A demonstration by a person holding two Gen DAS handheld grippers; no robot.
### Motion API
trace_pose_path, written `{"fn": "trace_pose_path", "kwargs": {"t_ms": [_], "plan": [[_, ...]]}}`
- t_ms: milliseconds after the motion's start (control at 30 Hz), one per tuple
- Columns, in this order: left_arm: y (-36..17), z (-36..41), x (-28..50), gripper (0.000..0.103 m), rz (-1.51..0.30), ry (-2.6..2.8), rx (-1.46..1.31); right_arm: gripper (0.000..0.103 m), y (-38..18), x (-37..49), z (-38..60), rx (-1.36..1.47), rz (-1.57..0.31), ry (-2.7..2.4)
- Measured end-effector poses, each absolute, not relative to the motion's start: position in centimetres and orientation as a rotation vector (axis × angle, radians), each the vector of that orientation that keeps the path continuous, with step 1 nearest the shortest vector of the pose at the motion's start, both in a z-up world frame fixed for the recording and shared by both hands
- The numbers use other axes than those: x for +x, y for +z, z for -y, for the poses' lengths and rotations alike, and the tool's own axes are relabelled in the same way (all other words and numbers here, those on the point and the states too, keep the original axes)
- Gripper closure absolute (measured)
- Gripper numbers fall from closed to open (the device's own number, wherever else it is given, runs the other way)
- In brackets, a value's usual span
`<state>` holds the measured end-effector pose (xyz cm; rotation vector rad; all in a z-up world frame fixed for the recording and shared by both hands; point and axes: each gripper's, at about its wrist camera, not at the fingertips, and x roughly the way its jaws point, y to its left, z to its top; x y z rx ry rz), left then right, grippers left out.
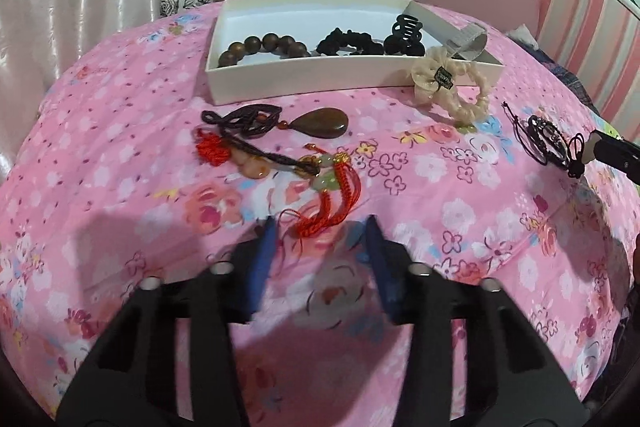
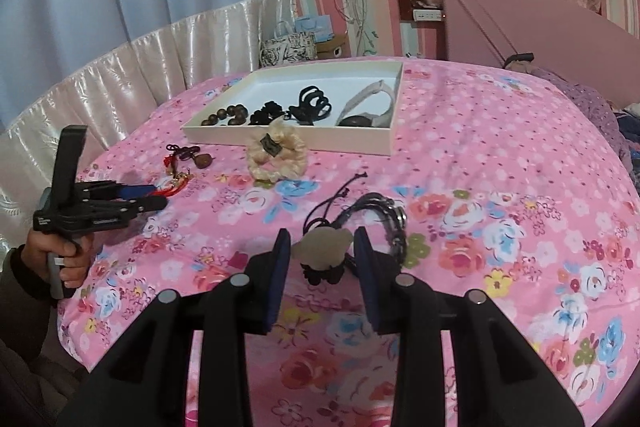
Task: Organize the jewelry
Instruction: 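Lift the black cord necklace with the right gripper while the left gripper reaches toward the red-tasseled pendant, then carry the red-tasseled pendant with the left gripper while the right carries the necklace over the tray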
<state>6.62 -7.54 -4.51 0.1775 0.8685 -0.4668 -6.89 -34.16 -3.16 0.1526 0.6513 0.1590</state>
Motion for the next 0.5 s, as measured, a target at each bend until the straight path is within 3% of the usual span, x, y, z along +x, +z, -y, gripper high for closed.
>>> {"fn": "trace_pose_path", "kwargs": {"t_ms": [33,167,500], "plan": [[-4.6,7.6,6.7,0.083,-0.869,-0.471,0.177,0.07,-3.1,-6.9,34.1,0.153,-0.65,0.16],[-4.4,7.5,7.1,0.099,-0.856,-0.492,0.139,0.07,-3.1,-6.7,34.2,0.156,-0.651,0.158],[1.6,6.1,6.2,0.099,-0.695,-0.484,0.109,0.07,-0.2,-5.8,34.7,0.144,-0.586,0.156]]}}
